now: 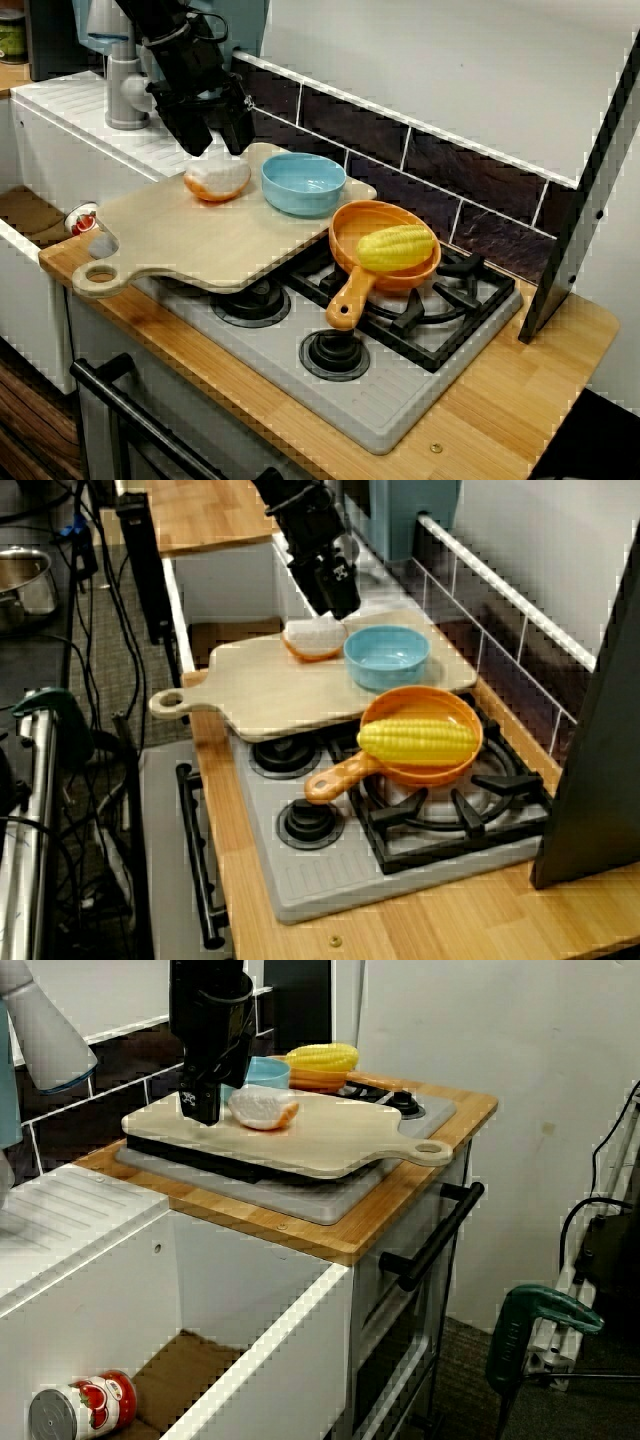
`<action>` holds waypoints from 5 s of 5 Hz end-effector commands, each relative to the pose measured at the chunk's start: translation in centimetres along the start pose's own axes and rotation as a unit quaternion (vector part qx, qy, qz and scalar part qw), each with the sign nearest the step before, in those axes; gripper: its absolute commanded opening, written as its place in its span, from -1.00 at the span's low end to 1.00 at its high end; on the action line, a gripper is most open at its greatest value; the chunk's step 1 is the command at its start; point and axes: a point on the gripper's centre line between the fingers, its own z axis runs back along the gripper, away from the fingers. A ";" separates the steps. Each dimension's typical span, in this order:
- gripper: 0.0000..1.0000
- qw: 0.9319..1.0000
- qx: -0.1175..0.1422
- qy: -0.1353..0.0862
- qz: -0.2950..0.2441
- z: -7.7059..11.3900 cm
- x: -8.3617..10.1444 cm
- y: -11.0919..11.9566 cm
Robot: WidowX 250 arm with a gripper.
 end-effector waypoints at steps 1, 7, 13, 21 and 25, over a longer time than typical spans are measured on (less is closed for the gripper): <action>1.00 1.000 0.006 -0.027 -0.013 1.3 0.5 -0.3; 1.00 1.000 -0.002 -0.025 -0.005 1.9 1.0 0.2; 1.00 0.999 0.011 -0.034 0.003 0.8 2.1 0.7; 1.00 1.000 0.002 -0.021 -0.014 1.0 -0.4 -0.7; 1.00 1.000 -0.016 0.000 -0.014 2.0 -0.9 -1.5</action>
